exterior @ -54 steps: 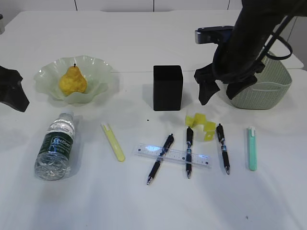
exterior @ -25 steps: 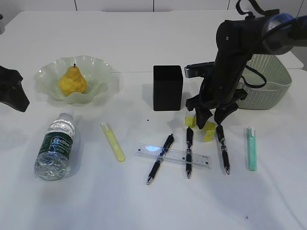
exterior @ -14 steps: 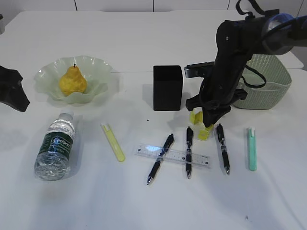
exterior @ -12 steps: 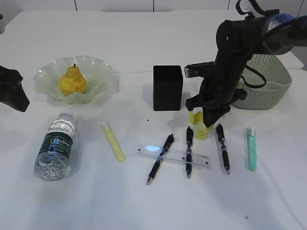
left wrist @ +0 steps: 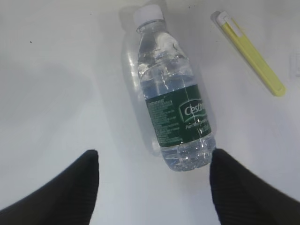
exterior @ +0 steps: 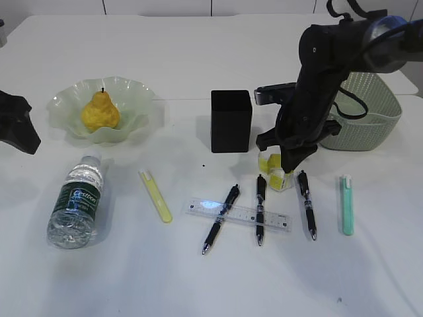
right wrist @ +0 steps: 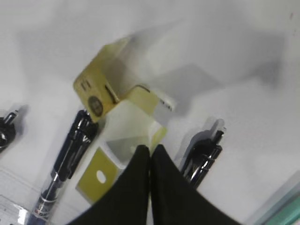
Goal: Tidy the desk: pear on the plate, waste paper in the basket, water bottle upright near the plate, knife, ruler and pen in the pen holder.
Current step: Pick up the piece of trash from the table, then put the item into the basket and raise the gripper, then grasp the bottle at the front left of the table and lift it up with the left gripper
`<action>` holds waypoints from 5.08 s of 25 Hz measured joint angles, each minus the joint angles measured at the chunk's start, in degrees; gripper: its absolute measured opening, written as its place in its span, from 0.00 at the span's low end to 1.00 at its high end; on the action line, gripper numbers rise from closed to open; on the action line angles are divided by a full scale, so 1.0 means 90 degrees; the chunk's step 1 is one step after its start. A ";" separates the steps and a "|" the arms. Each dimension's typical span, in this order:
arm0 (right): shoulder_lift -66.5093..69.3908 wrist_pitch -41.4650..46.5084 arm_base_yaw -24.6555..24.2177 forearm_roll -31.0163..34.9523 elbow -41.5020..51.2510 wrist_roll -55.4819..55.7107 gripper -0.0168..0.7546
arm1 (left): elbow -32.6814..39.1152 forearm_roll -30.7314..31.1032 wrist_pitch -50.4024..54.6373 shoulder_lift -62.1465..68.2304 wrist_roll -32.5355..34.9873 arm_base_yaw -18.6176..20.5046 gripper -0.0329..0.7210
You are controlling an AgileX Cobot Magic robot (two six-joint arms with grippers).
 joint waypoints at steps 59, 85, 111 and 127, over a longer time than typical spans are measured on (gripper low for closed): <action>0.0058 -0.1262 -0.1641 -0.1102 -0.1316 0.1668 0.60 | 0.0000 -0.0104 0.0000 0.0000 -0.0011 -0.0009 0.73; -0.2318 0.0920 -0.1601 0.0223 -0.0308 0.0839 0.72 | 0.0000 0.0032 -0.0154 0.0000 -0.0011 -0.0009 0.73; -0.5010 0.0484 -0.0519 -0.0144 0.3499 -0.0167 0.72 | 0.0000 0.0040 -0.0304 0.0000 -0.0957 -0.0851 0.73; -0.4988 0.0471 -0.0519 -0.0144 0.3499 -0.0167 0.72 | 0.0000 0.1147 -0.1220 0.1318 -0.3508 -0.1027 0.82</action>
